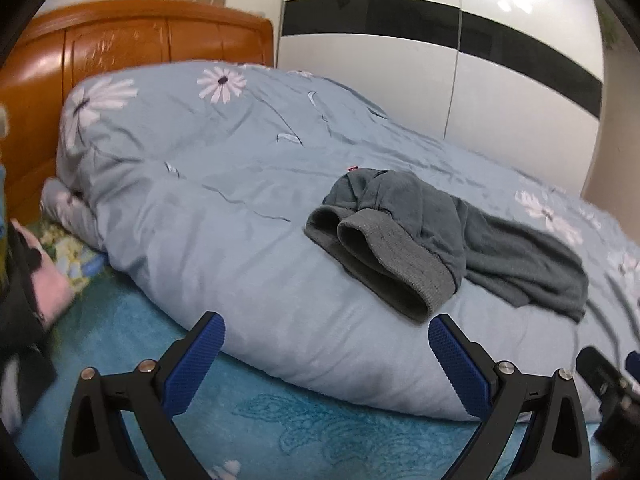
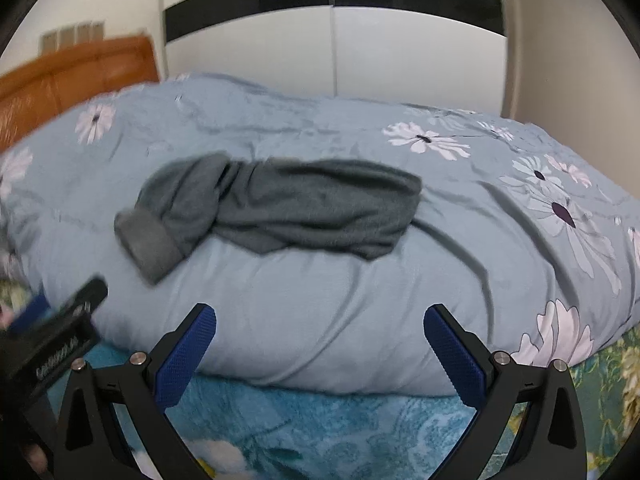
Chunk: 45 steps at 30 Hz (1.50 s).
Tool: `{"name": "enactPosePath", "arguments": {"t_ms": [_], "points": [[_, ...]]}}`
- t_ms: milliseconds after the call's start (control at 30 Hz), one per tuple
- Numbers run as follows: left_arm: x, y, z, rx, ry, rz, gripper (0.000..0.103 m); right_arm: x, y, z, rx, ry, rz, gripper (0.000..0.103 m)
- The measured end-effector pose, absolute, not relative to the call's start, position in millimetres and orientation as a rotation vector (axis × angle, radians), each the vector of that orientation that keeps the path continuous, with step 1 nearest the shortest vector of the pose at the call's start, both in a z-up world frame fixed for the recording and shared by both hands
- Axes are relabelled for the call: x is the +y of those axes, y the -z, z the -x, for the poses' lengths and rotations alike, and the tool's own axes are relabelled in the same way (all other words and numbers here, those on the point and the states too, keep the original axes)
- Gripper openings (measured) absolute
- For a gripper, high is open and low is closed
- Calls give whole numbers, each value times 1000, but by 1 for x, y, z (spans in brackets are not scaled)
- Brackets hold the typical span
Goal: Fold clothes
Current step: 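Move both grippers toward the dark grey sweatshirt on the duvet, then grasp the sweatshirt body with the right gripper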
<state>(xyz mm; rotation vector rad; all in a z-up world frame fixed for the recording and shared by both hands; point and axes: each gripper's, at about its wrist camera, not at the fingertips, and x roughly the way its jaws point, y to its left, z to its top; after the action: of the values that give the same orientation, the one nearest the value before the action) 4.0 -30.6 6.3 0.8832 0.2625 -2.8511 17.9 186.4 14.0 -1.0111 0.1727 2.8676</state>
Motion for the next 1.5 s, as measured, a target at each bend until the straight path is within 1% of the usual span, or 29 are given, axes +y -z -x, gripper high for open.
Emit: {"name": "enactPosePath", "arguments": {"t_ms": [67,100,200,367,567,733,767,867,1067,1233,1267,1300,1400,1467,1500], "points": [[-35,-5,-3,301,2846,-909,103,191,-15,-18,231,-2862,995,103],[-36,-5,-4,265,2837,-913,103,193,-15,-18,245,-2855,996,103],[-37,-3,-5,217,2829,-920,103,194,-10,-16,193,-2797,1038,103],[-33,1,-4,222,2834,-948,103,204,-9,-18,214,-2754,1028,103],[-33,3,-2,260,2839,-979,103,203,-8,-16,178,-2748,1050,103],[-34,6,0,226,2819,-980,103,198,-16,3,151,-2788,1036,103],[-34,6,0,220,2814,-980,103,197,-21,17,128,-2818,1013,103],[-35,7,1,198,2801,-980,103,187,-29,62,-18,-2874,992,103],[-36,8,1,113,2763,-950,103,154,-5,131,-387,-2886,1177,103],[-36,4,0,108,2760,-920,103,145,17,148,-508,-2850,1324,103],[-37,3,-1,113,2757,-914,103,147,17,148,-497,-2862,1329,101],[-38,2,-1,120,2755,-909,103,149,16,148,-483,-2869,1344,96],[-42,0,-2,181,2757,-908,103,147,13,147,-450,-2868,1406,75],[-44,-3,-3,212,2761,-901,103,144,11,143,-455,-2866,1423,66],[-44,-4,-4,212,2760,-894,103,143,10,142,-458,-2865,1425,58]]}}
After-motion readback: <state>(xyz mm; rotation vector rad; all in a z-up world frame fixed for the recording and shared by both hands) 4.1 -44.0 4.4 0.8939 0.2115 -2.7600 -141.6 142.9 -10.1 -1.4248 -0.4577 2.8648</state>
